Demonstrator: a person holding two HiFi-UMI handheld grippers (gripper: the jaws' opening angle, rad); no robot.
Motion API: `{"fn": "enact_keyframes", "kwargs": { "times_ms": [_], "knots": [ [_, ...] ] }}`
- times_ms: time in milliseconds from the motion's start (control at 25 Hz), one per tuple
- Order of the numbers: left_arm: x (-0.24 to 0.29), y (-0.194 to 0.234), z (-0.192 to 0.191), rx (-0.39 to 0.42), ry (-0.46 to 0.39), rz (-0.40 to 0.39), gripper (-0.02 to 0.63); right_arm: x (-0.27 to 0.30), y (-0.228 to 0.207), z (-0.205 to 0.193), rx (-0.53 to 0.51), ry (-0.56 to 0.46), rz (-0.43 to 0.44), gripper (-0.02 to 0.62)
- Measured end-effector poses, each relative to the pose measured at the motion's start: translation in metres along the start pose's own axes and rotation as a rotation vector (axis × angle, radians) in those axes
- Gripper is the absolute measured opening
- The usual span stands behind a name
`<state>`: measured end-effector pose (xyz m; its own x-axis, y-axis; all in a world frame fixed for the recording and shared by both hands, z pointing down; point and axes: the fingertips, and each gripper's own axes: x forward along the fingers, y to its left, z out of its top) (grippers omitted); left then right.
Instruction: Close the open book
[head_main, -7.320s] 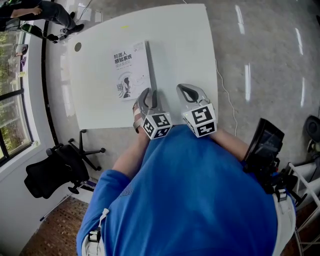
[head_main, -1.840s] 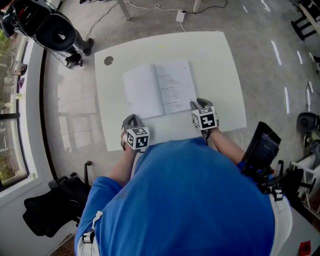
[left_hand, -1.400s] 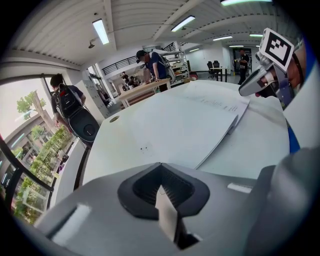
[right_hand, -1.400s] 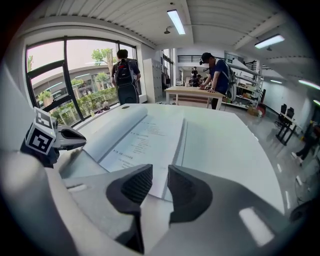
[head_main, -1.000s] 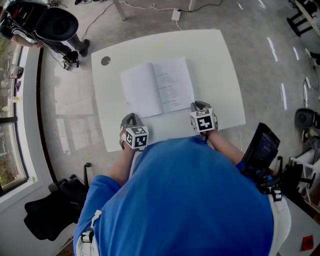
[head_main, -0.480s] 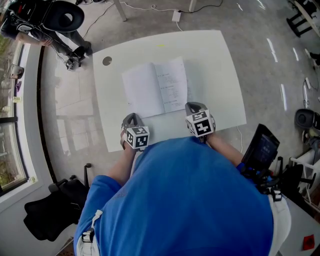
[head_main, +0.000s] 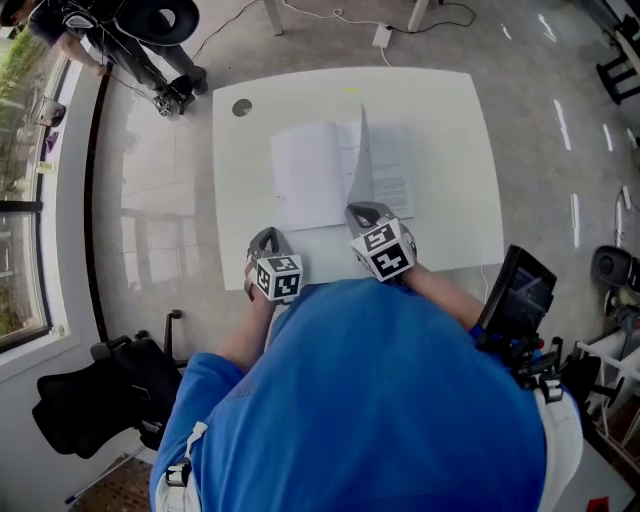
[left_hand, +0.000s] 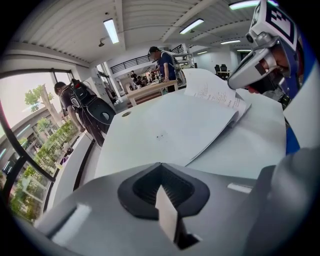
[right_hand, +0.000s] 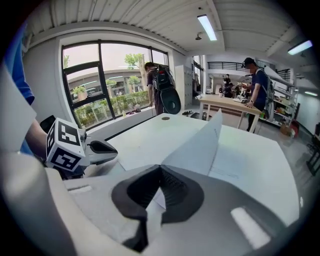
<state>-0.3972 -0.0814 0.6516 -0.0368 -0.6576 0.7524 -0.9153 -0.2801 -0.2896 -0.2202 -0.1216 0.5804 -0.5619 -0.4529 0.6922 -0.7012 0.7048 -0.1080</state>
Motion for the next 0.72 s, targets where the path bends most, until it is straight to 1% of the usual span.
{"fn": "enact_keyframes", "kwargs": {
  "times_ms": [160,440,600,720],
  "knots": [
    [-0.018,0.009,-0.01,-0.024,0.004,0.025,0.008,0.005,0.023,0.015,-0.055,-0.008,0.052,0.003],
    [-0.042,0.04,-0.041,-0.064,0.018,0.074,0.008,0.037,0.081,0.037,-0.167,0.004,0.156,0.003],
    [-0.055,0.052,-0.053,-0.081,0.041,0.099,0.008,0.05,0.104,0.042,-0.197,0.025,0.206,0.003],
    [-0.055,0.061,-0.069,-0.088,0.058,0.114,0.008,0.071,0.121,0.036,-0.212,0.037,0.242,0.003]
  ]
}}
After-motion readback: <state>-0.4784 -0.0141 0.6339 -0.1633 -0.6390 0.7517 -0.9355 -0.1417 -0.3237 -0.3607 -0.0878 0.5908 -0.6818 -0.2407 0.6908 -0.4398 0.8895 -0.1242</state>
